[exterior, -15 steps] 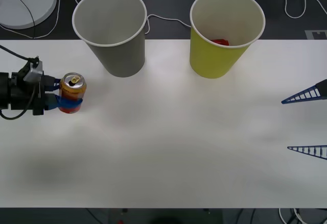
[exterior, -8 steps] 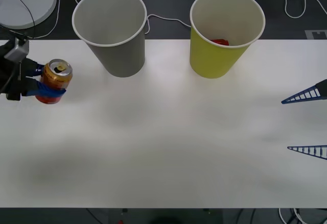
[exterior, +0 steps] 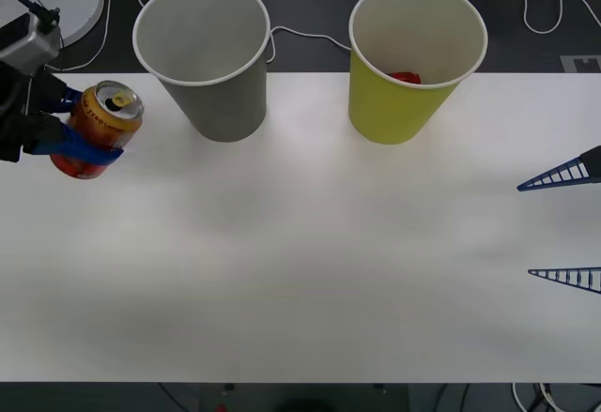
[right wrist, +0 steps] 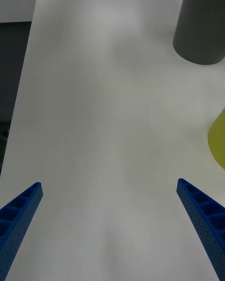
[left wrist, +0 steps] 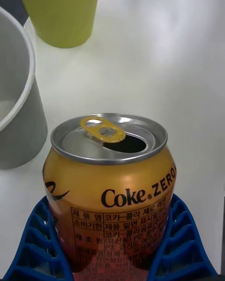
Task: Put the can into the green bin and the plastic bottle into the gray bin
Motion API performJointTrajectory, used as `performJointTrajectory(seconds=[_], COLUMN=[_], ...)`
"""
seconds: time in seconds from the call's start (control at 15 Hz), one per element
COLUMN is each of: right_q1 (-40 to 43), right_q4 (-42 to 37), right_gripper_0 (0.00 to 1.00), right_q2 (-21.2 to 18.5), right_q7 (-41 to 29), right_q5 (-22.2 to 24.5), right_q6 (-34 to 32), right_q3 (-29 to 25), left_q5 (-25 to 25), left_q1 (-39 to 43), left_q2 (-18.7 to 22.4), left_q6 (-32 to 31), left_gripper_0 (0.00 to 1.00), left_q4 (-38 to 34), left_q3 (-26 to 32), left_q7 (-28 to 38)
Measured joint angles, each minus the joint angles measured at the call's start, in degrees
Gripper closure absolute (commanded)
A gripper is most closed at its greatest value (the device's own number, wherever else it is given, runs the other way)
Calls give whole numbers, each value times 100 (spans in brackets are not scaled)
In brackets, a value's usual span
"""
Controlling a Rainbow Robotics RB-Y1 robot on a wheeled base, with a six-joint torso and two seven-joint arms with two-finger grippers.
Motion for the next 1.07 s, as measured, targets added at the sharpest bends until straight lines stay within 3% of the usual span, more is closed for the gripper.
performJointTrajectory(seconds=[0.2, 0.4, 0.8, 1.07], right_q1=[0, 0, 0, 0], right_q4=[0, 0, 0, 0], right_gripper_0=[0, 0, 0, 0], right_q2=[0, 0, 0, 0], right_q7=[0, 0, 0, 0], right_q5=[0, 0, 0, 0], right_q6=[0, 0, 0, 0], right_q3=[0, 0, 0, 0], left_q5=[-9, 34, 283, 332], left_q1=[-672, -1771, -4410, -5873], left_q2=[18, 139, 112, -527], left_q6=[-347, -371, -371, -284], left_gripper_0=[100, 100, 100, 100], left_q4=[-318, -308, 251, 1159], left_q3=[-105, -765, -2934, -4119], left_q7=[966, 1778, 3029, 3307])
